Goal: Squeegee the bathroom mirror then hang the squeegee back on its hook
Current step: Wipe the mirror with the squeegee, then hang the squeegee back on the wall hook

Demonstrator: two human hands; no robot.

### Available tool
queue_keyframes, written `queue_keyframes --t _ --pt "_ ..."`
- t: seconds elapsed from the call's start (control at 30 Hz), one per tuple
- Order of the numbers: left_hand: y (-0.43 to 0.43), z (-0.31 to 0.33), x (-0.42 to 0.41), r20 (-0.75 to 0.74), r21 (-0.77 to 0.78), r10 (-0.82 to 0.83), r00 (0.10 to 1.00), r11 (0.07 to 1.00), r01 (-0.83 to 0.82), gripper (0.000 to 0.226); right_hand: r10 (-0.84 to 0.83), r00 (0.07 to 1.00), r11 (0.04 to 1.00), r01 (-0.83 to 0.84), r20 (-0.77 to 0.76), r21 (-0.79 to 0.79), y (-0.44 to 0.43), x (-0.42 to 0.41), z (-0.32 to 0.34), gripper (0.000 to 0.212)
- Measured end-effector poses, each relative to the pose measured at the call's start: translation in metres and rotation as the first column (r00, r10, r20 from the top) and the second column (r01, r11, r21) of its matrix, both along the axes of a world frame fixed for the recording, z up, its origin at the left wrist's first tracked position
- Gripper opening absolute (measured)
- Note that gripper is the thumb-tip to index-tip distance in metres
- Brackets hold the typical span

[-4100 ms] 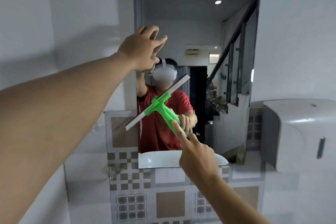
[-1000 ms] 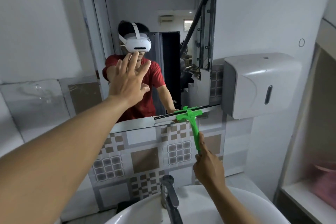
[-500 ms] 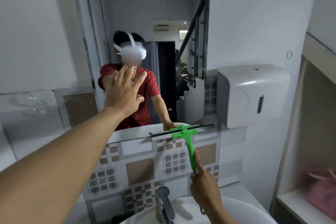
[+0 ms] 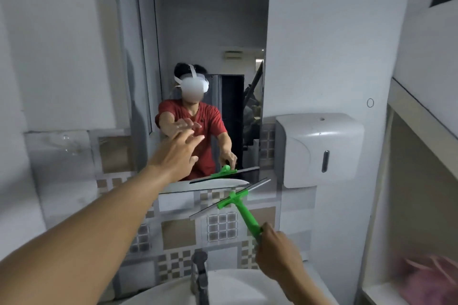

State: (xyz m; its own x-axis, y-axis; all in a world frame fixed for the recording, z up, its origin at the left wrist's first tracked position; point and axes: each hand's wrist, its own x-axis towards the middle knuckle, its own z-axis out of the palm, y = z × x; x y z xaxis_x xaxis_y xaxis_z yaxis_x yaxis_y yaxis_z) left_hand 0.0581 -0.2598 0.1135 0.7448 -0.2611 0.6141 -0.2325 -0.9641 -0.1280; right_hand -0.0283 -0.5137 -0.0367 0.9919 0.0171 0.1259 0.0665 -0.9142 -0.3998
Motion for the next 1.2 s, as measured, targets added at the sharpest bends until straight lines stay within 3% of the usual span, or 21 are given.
queue_keyframes --t 0.1,0.27,0.33,0.47,0.6,0.73,0.8,0.87,1.0,1.2 --pt "-0.035 -0.013 -0.039 -0.065 -0.083 -0.142 0.988 0.987 0.136 0.045 0.032 0.996 0.99 -0.02 0.085 -0.14 -0.011 -0.012 0.033 0.009" --pt "-0.085 -0.023 -0.099 -0.262 -0.143 -0.228 0.938 0.97 0.196 0.054 0.184 0.953 0.93 -0.09 0.24 -0.356 -0.031 -0.033 0.091 0.018" --pt "-0.095 -0.024 -0.115 -0.345 -0.149 -0.23 0.91 0.971 0.188 0.047 0.247 0.926 0.909 -0.12 0.284 -0.399 -0.037 -0.038 0.107 0.017" --pt "-0.102 -0.027 -0.138 -0.317 -0.186 -0.207 0.926 0.97 0.154 0.036 0.401 0.855 0.847 -0.21 0.328 -0.488 -0.044 -0.049 0.129 0.014" --pt "-0.099 -0.026 -0.156 -0.315 -0.337 -0.21 0.926 0.937 0.098 0.027 0.542 0.752 0.798 -0.323 0.374 -0.509 -0.041 -0.059 0.145 0.01" --pt "-0.08 -0.029 -0.173 -0.332 -0.453 -0.163 0.929 0.891 -0.005 0.012 0.557 0.651 0.83 -0.419 0.516 -0.368 -0.037 -0.055 0.161 0.019" --pt "-0.07 -0.033 -0.182 -0.321 -0.504 -0.134 0.938 0.862 -0.049 0.011 0.485 0.618 0.871 -0.401 0.618 -0.283 -0.03 -0.047 0.163 0.036" --pt "-0.059 -0.037 -0.189 -0.304 -0.562 -0.122 0.945 0.823 -0.074 0.022 0.37 0.679 0.892 -0.451 0.634 -0.038 -0.017 -0.044 0.162 0.057" --pt "-0.036 -0.041 -0.197 -0.285 -0.613 -0.093 0.954 0.783 -0.107 0.031 0.311 0.828 0.744 -0.518 0.467 0.422 0.023 -0.035 0.16 0.07" --pt "0.016 -0.055 -0.19 -0.338 -0.672 -0.057 0.939 0.714 -0.198 0.033 0.419 0.823 0.526 -0.565 0.385 0.636 0.102 -0.007 0.161 0.057"
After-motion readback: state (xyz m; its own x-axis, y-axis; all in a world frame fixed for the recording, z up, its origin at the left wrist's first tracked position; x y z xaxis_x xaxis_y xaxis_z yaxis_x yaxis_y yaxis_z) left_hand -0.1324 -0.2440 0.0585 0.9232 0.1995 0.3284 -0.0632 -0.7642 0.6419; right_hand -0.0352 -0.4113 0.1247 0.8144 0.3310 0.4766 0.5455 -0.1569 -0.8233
